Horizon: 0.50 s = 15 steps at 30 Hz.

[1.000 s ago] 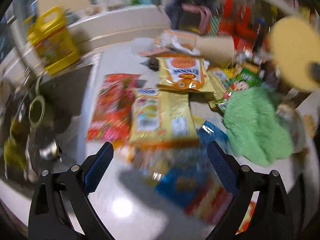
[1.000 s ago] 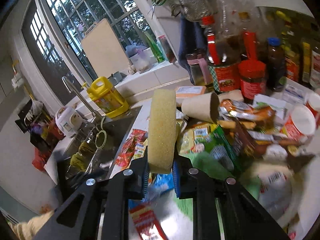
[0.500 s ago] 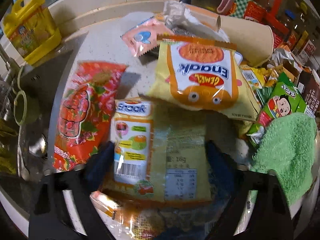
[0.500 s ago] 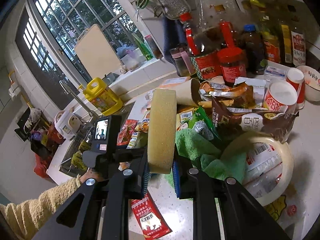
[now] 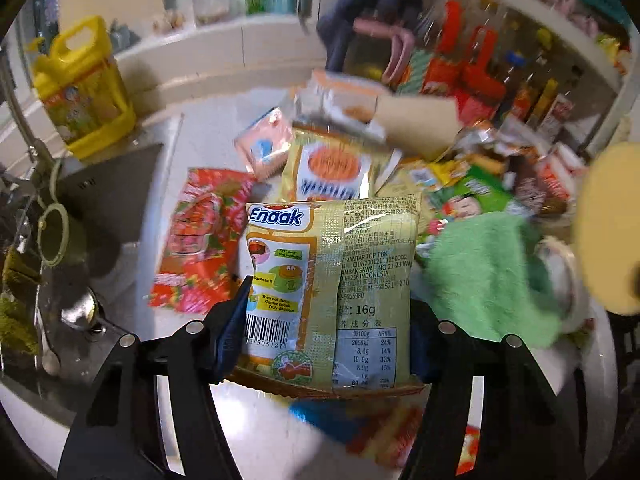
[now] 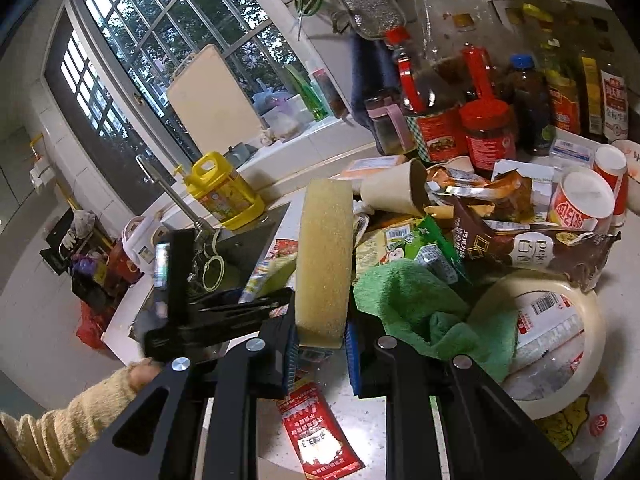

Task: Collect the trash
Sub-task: 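Grasp the Enaak snack packet with the left tool while the right tool holds the sponge, then lower the sponge and Enaak packet over the trash bin and open both tools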

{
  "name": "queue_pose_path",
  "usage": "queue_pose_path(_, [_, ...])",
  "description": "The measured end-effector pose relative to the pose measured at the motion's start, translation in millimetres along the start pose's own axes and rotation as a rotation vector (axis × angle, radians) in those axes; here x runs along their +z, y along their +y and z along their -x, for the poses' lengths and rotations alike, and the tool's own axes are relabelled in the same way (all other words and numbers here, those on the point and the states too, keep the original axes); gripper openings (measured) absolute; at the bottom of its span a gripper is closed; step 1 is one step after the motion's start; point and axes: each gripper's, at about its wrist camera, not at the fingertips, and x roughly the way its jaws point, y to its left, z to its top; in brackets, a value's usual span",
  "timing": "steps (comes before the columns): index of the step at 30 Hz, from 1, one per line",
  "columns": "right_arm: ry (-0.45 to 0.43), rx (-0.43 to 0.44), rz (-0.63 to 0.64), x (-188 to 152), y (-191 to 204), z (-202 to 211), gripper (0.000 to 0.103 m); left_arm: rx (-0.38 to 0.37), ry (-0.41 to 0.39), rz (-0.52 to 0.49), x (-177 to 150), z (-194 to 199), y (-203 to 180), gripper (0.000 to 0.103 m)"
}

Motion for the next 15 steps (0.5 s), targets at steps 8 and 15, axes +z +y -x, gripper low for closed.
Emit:
queue_pose_path(8, [0.022, 0.005, 0.052, -18, 12, 26, 0.020, -0.016, -0.075, -0.043, -48, 77, -11, 0.062])
queue_pose_path(15, [0.159, 0.001, 0.089, -74, 21, 57, 0.020, -0.129, 0.080, -0.108, -138, 102, -39, 0.062])
